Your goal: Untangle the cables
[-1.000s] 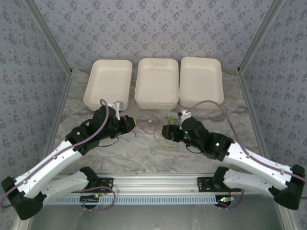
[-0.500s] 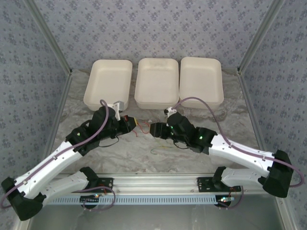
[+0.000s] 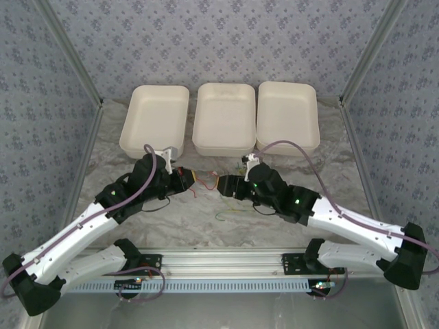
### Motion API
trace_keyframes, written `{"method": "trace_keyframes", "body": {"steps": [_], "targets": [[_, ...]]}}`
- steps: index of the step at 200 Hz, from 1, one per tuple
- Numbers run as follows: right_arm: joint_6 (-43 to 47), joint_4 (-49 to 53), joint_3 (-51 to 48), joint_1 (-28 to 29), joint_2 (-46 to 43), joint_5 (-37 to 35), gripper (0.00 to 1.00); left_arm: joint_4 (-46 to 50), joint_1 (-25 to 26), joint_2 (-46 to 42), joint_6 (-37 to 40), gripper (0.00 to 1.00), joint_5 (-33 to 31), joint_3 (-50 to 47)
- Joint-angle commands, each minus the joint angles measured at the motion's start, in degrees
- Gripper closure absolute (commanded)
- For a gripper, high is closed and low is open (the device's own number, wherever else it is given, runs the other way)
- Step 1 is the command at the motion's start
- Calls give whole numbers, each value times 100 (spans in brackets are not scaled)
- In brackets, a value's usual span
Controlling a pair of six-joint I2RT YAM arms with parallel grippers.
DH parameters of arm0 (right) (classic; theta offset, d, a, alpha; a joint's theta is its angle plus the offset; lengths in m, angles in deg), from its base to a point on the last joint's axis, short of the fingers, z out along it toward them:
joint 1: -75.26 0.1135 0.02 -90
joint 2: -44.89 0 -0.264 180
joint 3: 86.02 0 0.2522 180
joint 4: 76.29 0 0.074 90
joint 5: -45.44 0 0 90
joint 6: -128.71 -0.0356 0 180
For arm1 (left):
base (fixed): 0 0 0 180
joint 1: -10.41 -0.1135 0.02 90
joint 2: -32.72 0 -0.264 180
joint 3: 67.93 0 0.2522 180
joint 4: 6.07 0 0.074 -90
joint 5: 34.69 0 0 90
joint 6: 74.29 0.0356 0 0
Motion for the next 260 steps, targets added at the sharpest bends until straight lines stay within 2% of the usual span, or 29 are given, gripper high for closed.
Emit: {"method": "trace_keyframes", "body": {"steps": [1, 42, 92, 125, 156, 171, 186, 203, 217, 237, 260], "targets": [[-132, 199, -59, 42, -414, -331, 36, -35, 53, -71, -42, 100, 51, -18], [88, 388, 255, 43, -98, -98, 31, -145, 110, -6, -54, 100, 60, -27], [215, 145, 550, -61, 709, 90, 32, -141, 217, 109, -24, 100, 55, 72], [274, 162, 773, -233, 947, 181, 47, -117, 306, 105, -13, 100, 8, 91], [223, 140, 789, -309, 1073, 303, 71, -80, 349, 59, -14, 100, -54, 73], [188, 138, 732, -305, 1041, 285, 76, -68, 348, 44, -9, 100, -60, 67], [183, 171, 676, -315, 999, 240, 75, -70, 348, 56, 4, 100, -54, 82], [219, 249, 648, -312, 940, 234, 64, -62, 352, 86, 21, 100, -54, 109], [216, 256, 582, -300, 844, 247, 59, -37, 348, 105, 39, 100, -74, 135], [231, 345, 506, -207, 662, 137, 54, -13, 353, 132, 53, 100, -90, 144], [227, 411, 406, -132, 629, 76, 54, -41, 348, 151, 51, 100, -89, 144]]}}
